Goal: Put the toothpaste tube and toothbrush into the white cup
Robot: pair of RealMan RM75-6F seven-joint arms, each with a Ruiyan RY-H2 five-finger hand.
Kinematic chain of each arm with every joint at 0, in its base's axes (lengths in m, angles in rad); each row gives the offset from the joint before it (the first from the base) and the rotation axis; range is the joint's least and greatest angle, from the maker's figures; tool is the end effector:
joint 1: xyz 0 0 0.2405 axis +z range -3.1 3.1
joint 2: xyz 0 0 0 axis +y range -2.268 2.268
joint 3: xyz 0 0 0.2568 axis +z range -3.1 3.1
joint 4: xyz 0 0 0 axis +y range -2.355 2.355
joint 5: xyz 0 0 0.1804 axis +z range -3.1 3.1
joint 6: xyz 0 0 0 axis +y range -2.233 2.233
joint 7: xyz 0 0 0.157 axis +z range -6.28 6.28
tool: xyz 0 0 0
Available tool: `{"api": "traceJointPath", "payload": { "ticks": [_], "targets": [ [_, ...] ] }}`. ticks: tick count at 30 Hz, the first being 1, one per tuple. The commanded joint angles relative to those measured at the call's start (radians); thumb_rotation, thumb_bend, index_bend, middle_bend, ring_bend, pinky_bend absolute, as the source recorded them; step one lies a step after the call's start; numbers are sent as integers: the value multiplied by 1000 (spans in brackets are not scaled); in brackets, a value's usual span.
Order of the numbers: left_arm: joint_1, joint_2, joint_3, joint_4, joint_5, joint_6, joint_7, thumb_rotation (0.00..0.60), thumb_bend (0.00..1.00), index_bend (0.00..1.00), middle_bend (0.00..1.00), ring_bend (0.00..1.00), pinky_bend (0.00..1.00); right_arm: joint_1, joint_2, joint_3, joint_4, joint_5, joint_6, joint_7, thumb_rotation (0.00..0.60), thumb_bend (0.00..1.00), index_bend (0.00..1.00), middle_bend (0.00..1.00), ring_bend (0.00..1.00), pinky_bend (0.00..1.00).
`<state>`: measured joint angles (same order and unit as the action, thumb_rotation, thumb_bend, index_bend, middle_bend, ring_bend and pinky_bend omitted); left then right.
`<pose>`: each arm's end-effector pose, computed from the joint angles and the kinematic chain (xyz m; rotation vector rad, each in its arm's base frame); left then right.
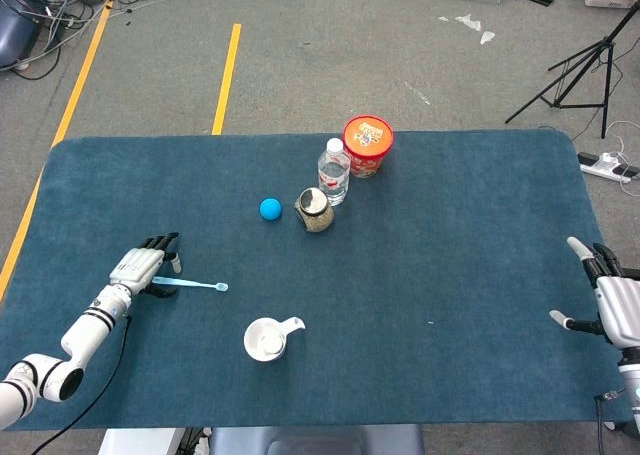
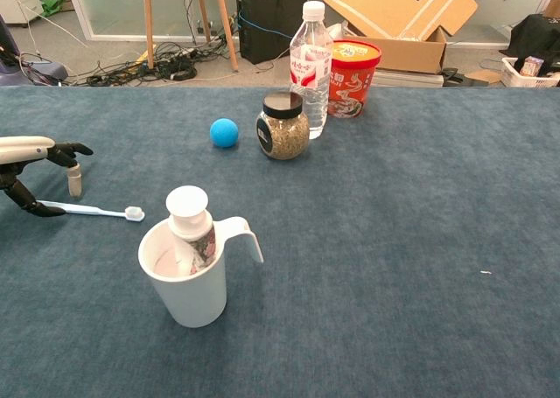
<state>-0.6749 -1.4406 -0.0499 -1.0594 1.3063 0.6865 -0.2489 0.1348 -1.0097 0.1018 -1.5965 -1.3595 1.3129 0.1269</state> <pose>-0.2879 0.3692 0.0527 -1.7788 -1.1998 -0.6271 -0.3226 -0.2155 0.2175 1.3197 -1.0206 0.8260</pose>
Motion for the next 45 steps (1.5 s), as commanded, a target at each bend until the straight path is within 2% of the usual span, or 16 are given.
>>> {"api": "traceJointPath", "payload": {
  "ticks": [1,45],
  "targets": [
    [1,-3,0,4,-1,-3,1,600,247,442,13,0,75,0,0,0,1,0,0,1,600,0,47,190,80,625],
    [1,-19,-19,30,-36,-50,17,600,247,514,19,0,74,-5,5,0,-1,-5,10,12,600,0,47,190,80,625]
  ]
}}
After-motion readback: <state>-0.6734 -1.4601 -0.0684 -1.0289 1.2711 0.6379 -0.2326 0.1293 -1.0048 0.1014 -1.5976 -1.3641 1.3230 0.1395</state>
